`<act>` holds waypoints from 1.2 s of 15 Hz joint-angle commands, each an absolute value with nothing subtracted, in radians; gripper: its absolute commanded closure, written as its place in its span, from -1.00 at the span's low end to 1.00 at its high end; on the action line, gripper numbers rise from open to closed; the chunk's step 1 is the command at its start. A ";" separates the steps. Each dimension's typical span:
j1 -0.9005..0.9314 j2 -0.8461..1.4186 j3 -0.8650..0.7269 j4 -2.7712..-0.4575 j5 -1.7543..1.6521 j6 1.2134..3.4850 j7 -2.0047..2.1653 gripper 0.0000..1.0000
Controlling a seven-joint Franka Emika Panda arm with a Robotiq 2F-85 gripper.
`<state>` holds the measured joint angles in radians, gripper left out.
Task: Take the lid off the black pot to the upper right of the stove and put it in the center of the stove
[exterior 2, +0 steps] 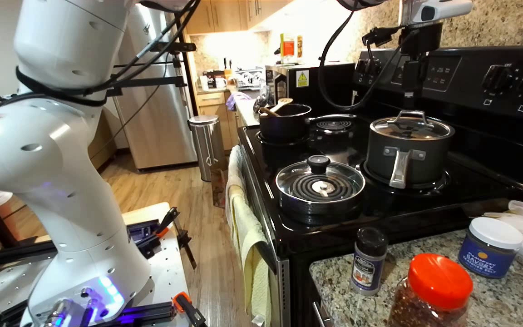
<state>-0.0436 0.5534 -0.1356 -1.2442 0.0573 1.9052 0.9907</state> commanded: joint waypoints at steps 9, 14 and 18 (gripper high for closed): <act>-0.049 0.554 -0.144 -1.245 0.052 1.879 1.007 -1.00; -0.059 0.557 -0.151 -1.254 0.058 1.891 1.018 -1.00; -0.069 0.555 -0.150 -1.260 0.071 1.903 1.012 -1.00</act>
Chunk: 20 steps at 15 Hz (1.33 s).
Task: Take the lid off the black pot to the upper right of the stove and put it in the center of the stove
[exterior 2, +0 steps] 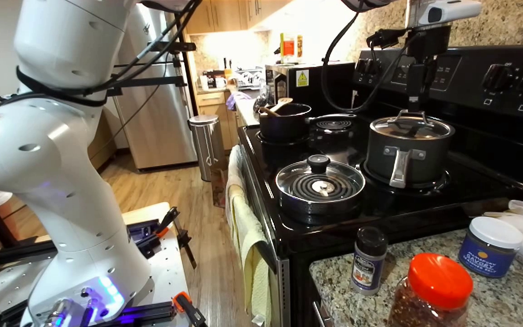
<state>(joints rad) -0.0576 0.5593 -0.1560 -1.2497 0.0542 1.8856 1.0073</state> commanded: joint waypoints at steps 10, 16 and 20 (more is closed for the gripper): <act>-0.081 0.592 -0.145 -1.259 0.105 1.892 1.010 -1.00; -0.087 0.590 -0.146 -1.260 0.107 1.894 1.012 0.09; -0.087 0.583 -0.149 -1.261 0.103 1.885 1.015 0.58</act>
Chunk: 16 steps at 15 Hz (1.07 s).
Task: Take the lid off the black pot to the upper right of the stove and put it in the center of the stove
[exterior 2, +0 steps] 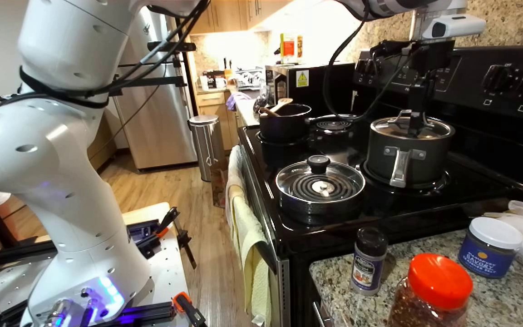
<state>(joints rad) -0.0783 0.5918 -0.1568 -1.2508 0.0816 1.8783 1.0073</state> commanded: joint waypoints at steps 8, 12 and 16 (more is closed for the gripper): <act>-0.085 0.575 -0.153 -1.261 0.097 1.882 1.019 0.78; -0.086 0.546 -0.151 -1.271 0.098 1.880 1.006 0.78; -0.079 0.517 -0.152 -1.273 0.088 1.877 1.003 0.78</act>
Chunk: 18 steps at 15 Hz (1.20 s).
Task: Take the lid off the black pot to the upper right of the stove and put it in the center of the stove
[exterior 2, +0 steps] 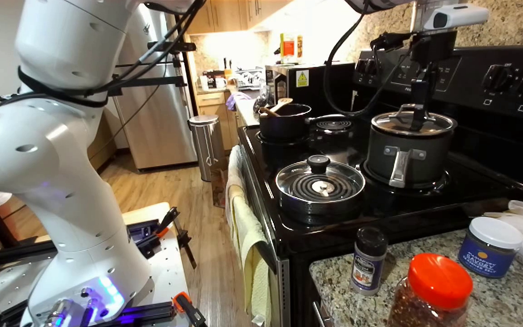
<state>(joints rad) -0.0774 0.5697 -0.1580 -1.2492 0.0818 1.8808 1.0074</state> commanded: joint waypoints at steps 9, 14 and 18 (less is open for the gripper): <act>-0.049 0.425 -0.137 -1.352 0.048 1.864 0.937 0.78; -0.009 0.334 -0.131 -1.493 -0.008 1.877 0.891 0.78; 0.017 0.263 -0.112 -1.621 -0.027 1.905 0.859 0.78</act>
<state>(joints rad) 0.0049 0.3577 -0.1308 -1.4913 -0.0048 1.8775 0.9022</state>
